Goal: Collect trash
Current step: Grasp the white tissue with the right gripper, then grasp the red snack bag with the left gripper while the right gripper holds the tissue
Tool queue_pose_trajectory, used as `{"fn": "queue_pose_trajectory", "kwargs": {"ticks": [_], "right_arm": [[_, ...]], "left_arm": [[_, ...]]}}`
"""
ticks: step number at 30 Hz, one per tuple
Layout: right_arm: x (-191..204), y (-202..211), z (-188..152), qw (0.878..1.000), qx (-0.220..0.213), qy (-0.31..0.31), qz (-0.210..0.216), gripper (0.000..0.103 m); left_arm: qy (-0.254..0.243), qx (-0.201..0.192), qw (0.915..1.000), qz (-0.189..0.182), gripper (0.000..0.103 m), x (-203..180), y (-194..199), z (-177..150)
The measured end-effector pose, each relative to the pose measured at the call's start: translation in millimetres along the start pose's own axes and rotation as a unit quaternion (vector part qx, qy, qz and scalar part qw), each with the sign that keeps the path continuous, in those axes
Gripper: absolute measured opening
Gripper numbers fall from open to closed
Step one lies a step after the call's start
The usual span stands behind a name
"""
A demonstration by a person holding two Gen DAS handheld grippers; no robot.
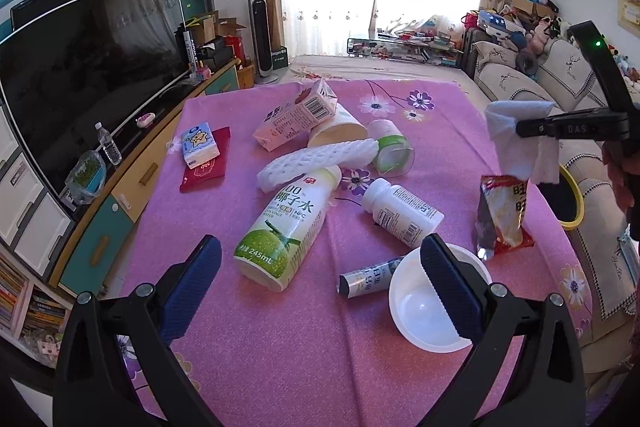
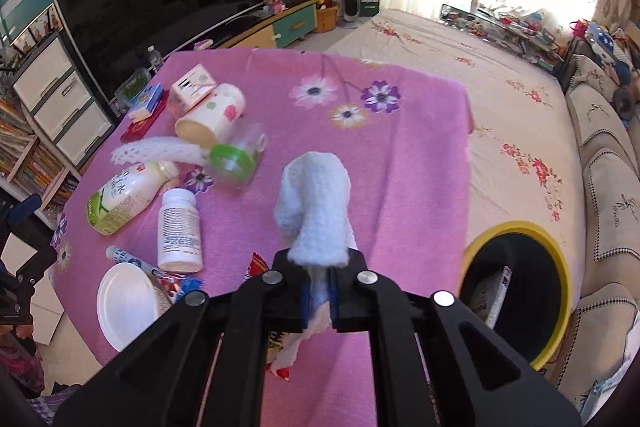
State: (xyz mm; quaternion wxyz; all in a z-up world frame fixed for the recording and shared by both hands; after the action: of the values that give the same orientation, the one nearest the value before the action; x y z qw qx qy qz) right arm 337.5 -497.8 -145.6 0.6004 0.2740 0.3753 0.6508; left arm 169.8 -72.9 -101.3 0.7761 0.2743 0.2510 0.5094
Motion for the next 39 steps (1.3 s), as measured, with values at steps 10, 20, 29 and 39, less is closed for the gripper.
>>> {"fn": "queue_pose_trajectory", "kwargs": {"ticks": [10,20,29,39], "right_arm": [[-151,5,-18,0.992,0.011,-0.103,-0.069,0.007],[-94,35,4,0.998,-0.020,-0.060,0.017,0.007],[2,75,54,0.996,-0.067,0.008,0.066,0.007],[70,97,85,0.992,-0.080,0.051,0.085,0.007]], "left_arm": [[-0.020,0.010,0.9997,-0.010,0.098,-28,-19,11],[-0.033,0.006,0.9994,-0.013,0.098,-43,-23,21],[-0.020,-0.007,0.9998,-0.002,0.098,-18,-2,15],[-0.036,-0.012,0.9979,-0.053,0.098,-37,-1,19]]}}
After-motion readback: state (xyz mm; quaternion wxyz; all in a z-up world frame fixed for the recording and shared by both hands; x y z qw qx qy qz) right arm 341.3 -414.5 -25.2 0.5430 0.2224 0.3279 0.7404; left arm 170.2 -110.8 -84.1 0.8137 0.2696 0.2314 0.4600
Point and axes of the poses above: each gripper's, at about its wrist camera, not at the fingertips, and y roughly against the way its jaws point, x to its left, z to its top, the point moved 8 cm from there along -y, roughly the way its jaws point, and after that the axes turned 12 degrees about -z, right-handed, at the moved point
